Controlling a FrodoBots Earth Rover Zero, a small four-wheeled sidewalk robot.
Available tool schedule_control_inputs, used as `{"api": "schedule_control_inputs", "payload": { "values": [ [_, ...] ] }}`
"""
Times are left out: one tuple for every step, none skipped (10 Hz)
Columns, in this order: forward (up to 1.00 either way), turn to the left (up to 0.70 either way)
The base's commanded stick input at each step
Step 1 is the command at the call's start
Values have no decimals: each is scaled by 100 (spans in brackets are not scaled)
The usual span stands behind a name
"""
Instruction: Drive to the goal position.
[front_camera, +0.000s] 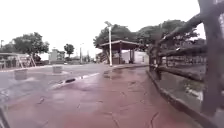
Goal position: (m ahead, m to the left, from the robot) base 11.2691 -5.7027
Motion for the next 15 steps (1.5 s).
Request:
{"api": "schedule_control_inputs", "payload": {
  "values": [
    [100, 0],
    [100, 0],
    [100, 0],
    [100, 0],
    [100, 0],
    [100, 0],
    [100, 0],
    [100, 0],
    [100, 0],
    [100, 0],
    [100, 0],
    [100, 0],
    [100, 0],
    [100, 0],
    [100, -5]
  ]
}}
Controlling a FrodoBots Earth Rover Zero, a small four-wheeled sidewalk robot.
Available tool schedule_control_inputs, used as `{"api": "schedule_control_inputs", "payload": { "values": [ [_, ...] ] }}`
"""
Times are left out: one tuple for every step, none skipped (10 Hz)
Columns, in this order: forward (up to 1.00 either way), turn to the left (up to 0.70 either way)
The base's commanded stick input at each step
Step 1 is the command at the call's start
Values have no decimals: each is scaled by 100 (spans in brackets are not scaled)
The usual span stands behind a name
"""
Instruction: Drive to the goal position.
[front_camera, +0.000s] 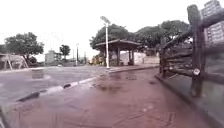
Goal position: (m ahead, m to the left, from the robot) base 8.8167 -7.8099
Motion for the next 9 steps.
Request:
{"api": "schedule_control_inputs", "payload": {
  "values": [
    [100, -30],
    [100, -40],
    [100, -5],
    [100, -2],
    [100, 0],
    [100, -21],
    [100, -39],
    [100, -32],
    [100, -15]
  ]
}}
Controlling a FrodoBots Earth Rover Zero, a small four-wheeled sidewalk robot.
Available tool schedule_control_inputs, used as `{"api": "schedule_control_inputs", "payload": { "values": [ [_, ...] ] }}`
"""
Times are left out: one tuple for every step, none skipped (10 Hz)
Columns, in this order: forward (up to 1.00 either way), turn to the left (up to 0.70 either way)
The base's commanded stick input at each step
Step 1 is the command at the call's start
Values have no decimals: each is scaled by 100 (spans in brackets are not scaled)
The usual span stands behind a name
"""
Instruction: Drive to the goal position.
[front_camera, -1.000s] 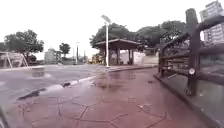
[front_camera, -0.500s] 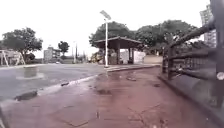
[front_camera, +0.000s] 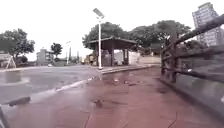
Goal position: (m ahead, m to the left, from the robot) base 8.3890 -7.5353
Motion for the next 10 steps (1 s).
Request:
{"api": "schedule_control_inputs", "payload": {
  "values": [
    [100, 0],
    [100, 0],
    [100, 0],
    [100, 0],
    [100, 0],
    [100, 0],
    [100, 0],
    [30, 0],
    [0, 0],
    [0, 0]
  ]
}}
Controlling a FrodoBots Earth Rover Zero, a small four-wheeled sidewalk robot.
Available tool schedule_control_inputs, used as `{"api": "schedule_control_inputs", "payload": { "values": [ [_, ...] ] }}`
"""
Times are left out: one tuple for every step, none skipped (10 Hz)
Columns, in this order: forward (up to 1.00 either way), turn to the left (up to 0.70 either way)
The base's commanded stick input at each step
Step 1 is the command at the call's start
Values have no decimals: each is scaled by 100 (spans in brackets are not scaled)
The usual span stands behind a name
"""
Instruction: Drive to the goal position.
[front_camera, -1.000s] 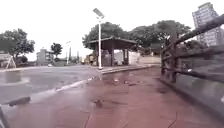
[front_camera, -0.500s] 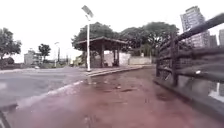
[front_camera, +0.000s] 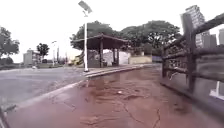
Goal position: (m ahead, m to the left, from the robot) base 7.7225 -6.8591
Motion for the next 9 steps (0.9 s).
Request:
{"api": "schedule_control_inputs", "payload": {
  "values": [
    [0, 0],
    [0, 0],
    [0, 0],
    [0, 0],
    [0, 0],
    [55, -8],
    [100, -27],
    [100, -40],
    [100, -40]
  ]
}}
